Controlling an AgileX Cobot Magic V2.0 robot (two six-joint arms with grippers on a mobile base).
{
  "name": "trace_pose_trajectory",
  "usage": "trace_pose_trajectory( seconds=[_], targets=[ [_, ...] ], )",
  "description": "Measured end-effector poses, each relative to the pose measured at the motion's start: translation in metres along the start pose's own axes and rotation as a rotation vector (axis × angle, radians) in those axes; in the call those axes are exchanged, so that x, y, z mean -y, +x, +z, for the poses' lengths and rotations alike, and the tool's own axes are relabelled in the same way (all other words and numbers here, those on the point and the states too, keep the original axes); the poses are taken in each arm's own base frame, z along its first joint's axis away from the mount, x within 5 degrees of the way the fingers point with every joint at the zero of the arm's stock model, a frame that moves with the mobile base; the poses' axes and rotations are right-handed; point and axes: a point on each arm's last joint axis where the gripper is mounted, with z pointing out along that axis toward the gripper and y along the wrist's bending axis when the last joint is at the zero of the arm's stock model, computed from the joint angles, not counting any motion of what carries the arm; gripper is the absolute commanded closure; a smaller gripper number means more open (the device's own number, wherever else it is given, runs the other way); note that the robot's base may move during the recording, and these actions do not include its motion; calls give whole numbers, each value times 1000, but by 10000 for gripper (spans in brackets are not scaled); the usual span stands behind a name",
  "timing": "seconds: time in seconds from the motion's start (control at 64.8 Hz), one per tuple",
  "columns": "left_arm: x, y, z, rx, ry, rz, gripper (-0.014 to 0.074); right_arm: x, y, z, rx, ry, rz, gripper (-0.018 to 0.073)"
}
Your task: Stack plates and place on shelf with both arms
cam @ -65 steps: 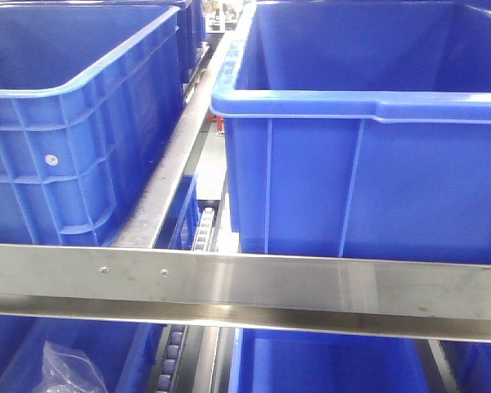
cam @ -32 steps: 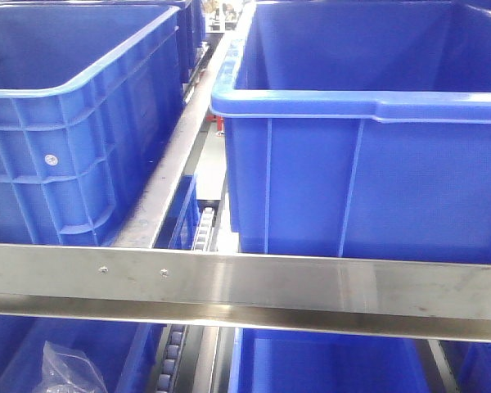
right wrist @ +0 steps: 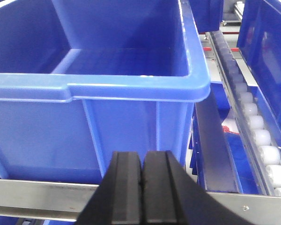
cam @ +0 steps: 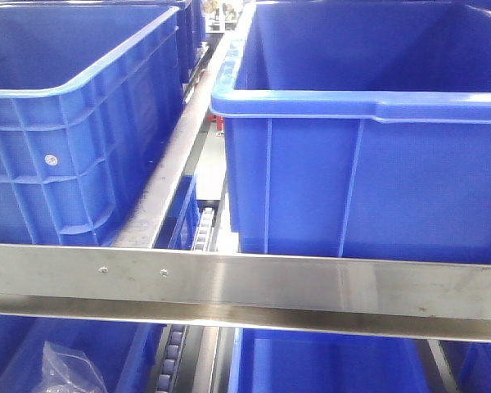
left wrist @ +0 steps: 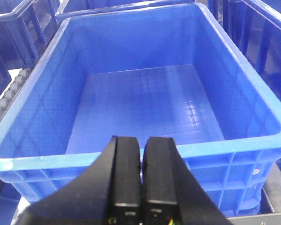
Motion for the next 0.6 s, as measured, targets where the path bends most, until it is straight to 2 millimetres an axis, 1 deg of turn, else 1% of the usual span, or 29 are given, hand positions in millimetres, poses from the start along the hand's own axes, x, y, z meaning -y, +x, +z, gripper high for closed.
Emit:
trace_pose_trajectory(
  seconds=[0.123, 0.201, 0.262, 0.309, 0.463, 0.556, 0.602],
  targets=[
    [0, 1, -11, 50, -6, 0, 514, 0, 0, 0, 0, 0, 0, 511],
    [1, 9, -19, 77, -9, 0, 514, 0, 0, 0, 0, 0, 0, 511],
    [3, 21, -23, 76, -9, 0, 514, 0, 0, 0, 0, 0, 0, 511],
    [4, 34, -25, 69, -8, 0, 514, 0, 0, 0, 0, 0, 0, 511],
    [9, 68, -34, 141, -13, 0, 514, 0, 0, 0, 0, 0, 0, 511],
    [11, 81, -37, 194, -18, 0, 514, 0, 0, 0, 0, 0, 0, 511],
    [11, 82, -40, 216, -21, -8, 514, 0, 0, 0, 0, 0, 0, 511]
  ],
)
